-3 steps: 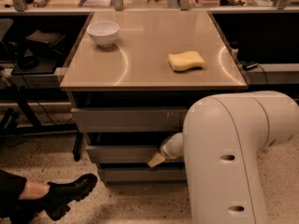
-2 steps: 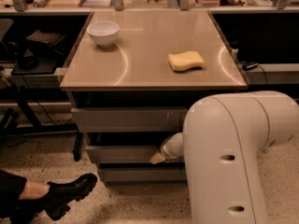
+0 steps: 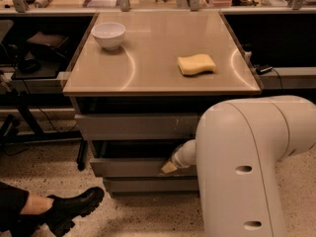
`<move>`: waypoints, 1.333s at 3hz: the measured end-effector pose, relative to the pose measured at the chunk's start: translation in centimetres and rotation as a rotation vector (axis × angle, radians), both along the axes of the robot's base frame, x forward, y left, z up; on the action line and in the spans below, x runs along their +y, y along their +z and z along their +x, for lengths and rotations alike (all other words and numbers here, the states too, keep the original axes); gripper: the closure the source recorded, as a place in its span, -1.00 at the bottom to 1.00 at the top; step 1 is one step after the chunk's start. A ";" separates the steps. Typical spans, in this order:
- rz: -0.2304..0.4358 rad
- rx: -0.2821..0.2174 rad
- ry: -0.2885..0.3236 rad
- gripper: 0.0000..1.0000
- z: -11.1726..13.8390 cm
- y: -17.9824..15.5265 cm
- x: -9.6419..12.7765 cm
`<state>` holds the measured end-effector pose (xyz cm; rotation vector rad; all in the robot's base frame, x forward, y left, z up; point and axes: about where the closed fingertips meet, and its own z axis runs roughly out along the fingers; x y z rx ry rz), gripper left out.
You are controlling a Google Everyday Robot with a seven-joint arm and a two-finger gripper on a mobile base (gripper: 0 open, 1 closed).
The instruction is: Open middle drawer
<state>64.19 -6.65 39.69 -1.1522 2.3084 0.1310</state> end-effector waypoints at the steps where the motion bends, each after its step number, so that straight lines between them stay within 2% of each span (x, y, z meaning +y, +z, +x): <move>1: 0.000 0.000 0.000 0.75 0.0 0.6 0.0; 2: 0.000 0.000 0.000 1.00 0.0 0.6 0.0; 3: 0.000 0.000 0.000 1.00 0.0 0.6 0.0; 4: 0.036 -0.007 0.018 1.00 -0.4 0.5 -0.2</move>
Offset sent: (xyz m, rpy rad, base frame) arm 0.0000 0.0000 0.0058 0.0000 0.0000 0.0000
